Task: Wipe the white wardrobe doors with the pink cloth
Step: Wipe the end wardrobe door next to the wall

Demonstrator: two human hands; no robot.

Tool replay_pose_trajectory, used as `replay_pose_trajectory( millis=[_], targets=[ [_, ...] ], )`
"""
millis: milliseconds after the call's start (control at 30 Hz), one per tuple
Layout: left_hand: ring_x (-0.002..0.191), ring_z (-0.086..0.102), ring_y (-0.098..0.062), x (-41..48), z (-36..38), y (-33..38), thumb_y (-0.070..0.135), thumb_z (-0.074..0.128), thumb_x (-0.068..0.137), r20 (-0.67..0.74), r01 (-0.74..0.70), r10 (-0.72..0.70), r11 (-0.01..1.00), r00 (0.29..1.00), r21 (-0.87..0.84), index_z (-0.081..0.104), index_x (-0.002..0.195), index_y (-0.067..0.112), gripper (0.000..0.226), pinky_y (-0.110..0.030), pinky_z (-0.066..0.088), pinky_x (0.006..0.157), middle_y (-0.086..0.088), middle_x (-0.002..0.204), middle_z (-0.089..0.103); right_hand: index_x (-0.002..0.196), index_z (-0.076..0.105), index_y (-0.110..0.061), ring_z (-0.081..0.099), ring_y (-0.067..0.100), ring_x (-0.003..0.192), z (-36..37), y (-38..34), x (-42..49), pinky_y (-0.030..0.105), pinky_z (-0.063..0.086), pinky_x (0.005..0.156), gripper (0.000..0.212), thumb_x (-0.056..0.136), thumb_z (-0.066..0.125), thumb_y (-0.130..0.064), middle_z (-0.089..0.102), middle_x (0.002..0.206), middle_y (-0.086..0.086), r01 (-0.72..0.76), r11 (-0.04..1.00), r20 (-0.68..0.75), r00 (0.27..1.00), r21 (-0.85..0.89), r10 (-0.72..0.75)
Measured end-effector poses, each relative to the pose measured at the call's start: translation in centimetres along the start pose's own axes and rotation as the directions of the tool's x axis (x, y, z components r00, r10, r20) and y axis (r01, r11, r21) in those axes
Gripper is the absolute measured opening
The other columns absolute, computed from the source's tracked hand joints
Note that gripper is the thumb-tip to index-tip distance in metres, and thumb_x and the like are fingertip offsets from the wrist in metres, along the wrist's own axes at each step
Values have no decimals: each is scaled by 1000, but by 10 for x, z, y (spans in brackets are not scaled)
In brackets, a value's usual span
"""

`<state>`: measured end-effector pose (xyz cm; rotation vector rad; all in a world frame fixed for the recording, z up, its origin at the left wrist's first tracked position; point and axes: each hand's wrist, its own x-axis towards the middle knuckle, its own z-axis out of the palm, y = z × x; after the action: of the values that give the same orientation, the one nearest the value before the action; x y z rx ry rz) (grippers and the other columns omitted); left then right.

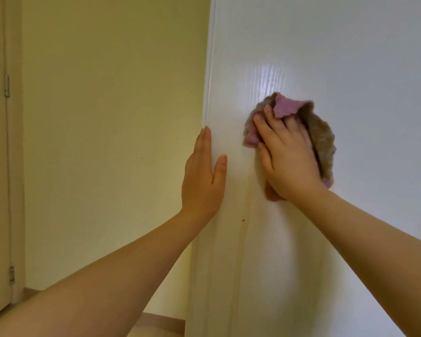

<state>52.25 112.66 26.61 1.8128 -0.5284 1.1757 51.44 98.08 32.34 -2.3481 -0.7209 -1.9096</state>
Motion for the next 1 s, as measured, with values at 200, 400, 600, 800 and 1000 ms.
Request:
replay_pose_trajectory(
  millis=[200, 400, 600, 800, 1000],
  targets=[
    [143, 9, -7, 2, 6, -14, 28, 26, 104, -43, -54, 55, 998, 998, 22, 6, 152, 22, 53, -10, 3, 102, 8, 159, 9, 143, 35, -13, 20, 23, 139, -7, -1, -1, 28, 1, 113, 49, 95, 30, -25, 30, 151, 4, 45, 998, 80, 996, -38, -42],
    [140, 10, 2, -8, 10, -37, 22, 27, 104, -88, -168, 167, 986, 982, -7, 10, 151, 25, 50, 10, 2, 92, 13, 156, 13, 116, 56, -12, 44, 25, 113, 2, -11, -20, 29, 20, 103, 30, 89, 44, -8, 54, 125, 6, 19, 1000, -126, 992, 17, -17],
    [127, 25, 11, -8, 14, -27, 13, 29, 103, -203, -113, 73, 974, 977, -195, 32, 146, 28, 45, 9, 14, 92, 28, 136, 29, 118, 62, -6, 42, 27, 122, 4, 14, -12, 26, 10, 107, 38, 88, 38, -10, 57, 128, 9, 142, 990, -126, 982, -20, -143],
    [125, 27, 11, -11, 14, -29, 5, 31, 101, -208, -116, 80, 980, 975, -164, 33, 144, 29, 49, 10, 15, 88, 29, 136, 29, 111, 61, -2, 55, 32, 91, 14, -9, -39, 28, 36, 101, 37, 86, 48, -26, 58, 110, 19, 383, 813, 109, 876, 438, -471],
    [123, 28, 12, -14, 15, -32, 7, 31, 101, -219, -113, 81, 984, 972, -140, 34, 144, 31, 49, 11, 15, 87, 29, 136, 30, 115, 63, 0, 47, 35, 123, 5, 13, -12, 33, 18, 109, 45, 83, 34, -11, 58, 126, 17, 123, 992, -104, 987, -25, -125]
  ],
)
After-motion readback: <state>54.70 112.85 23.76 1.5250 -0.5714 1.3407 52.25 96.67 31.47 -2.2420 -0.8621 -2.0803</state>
